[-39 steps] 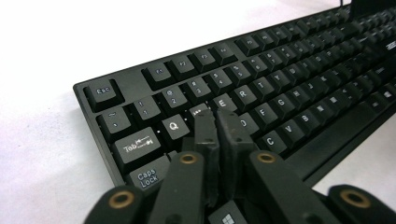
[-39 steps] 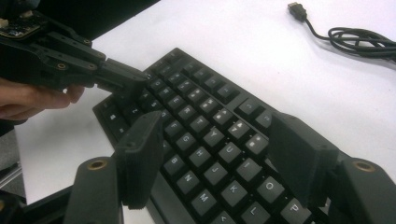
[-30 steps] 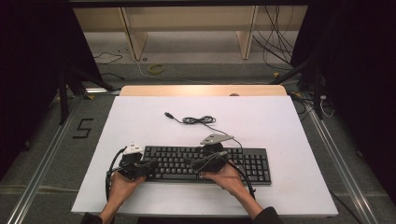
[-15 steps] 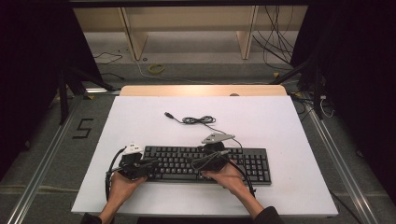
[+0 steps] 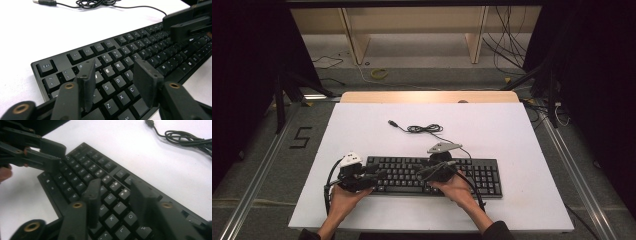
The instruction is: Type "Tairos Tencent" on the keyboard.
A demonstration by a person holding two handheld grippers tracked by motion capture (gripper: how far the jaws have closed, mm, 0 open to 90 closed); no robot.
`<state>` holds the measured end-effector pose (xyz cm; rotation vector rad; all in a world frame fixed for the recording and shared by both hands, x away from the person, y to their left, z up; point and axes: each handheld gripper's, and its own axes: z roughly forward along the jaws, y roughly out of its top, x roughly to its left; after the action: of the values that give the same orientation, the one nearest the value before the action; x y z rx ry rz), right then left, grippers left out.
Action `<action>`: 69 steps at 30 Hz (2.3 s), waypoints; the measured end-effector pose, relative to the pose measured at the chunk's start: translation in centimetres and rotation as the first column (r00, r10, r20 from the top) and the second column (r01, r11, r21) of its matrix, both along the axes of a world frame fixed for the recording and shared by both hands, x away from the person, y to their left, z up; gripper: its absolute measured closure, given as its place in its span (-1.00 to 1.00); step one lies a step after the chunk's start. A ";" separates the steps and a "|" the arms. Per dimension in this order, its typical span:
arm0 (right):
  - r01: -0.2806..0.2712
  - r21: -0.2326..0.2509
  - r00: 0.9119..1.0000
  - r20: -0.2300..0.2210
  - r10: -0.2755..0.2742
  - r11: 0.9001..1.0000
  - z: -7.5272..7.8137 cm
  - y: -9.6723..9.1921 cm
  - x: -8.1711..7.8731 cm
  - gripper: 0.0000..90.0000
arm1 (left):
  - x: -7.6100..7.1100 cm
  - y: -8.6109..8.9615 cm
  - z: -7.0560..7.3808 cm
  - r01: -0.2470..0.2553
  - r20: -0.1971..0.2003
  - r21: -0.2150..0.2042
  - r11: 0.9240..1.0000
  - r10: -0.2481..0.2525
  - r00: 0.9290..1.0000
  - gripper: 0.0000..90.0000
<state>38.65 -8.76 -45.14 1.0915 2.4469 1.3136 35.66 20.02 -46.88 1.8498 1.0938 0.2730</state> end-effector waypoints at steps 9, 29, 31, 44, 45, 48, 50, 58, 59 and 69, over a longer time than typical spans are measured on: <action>-0.010 -0.026 1.000 -0.018 0.010 1.000 -0.6 0.4 0.2 0.75 | -0.1 0.1 0.1 0.007 0.008 -0.026 1.000 -0.007 1.000 0.02; -0.009 -0.076 0.999 -0.048 0.006 0.997 -2.0 0.8 0.7 1.00 | -0.9 0.1 0.4 0.046 0.036 -0.068 0.997 -0.044 0.998 -0.27; -0.009 -0.078 0.999 -0.048 0.005 0.997 -2.0 0.8 0.7 1.00 | -1.0 0.1 0.4 0.048 0.036 -0.070 0.996 -0.046 0.998 -0.29; -0.001 -0.087 0.998 -0.056 -0.004 0.996 -2.5 0.9 0.9 1.00 | -1.0 0.0 0.4 0.054 0.035 -0.070 0.996 -0.052 0.998 -0.35; 0.000 -0.085 0.998 -0.057 -0.005 0.996 -2.5 0.9 0.9 1.00 | -1.0 0.0 0.4 0.054 0.034 -0.070 0.996 -0.052 0.998 -0.35; -0.002 -0.086 0.998 -0.057 -0.003 0.996 -2.5 0.9 0.9 1.00 | -1.0 0.0 0.4 0.055 0.034 -0.069 0.996 -0.053 0.998 -0.35; 0.001 -0.097 0.999 -0.050 -0.006 0.995 -2.9 1.0 0.8 1.00 | -1.0 0.1 0.4 0.055 0.034 -0.069 0.996 -0.052 0.998 -0.35; 0.003 -0.094 0.998 -0.057 -0.008 0.996 -2.7 1.0 0.8 1.00 | -0.9 0.1 0.3 0.052 0.035 -0.064 0.997 -0.050 0.998 -0.34; 0.003 -0.087 0.998 -0.059 -0.008 0.996 -2.6 0.9 0.8 1.00 | -0.9 0.1 0.3 0.052 0.035 -0.063 0.997 -0.050 0.998 -0.33; 0.013 -0.038 0.999 -0.045 -0.015 0.999 -1.7 0.4 0.6 0.99 | -0.8 0.1 0.3 0.050 0.037 -0.058 0.997 -0.048 0.998 -0.33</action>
<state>39.20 -8.36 -46.80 1.1397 2.4813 1.2462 34.83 20.13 -46.54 1.8101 1.0201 0.2415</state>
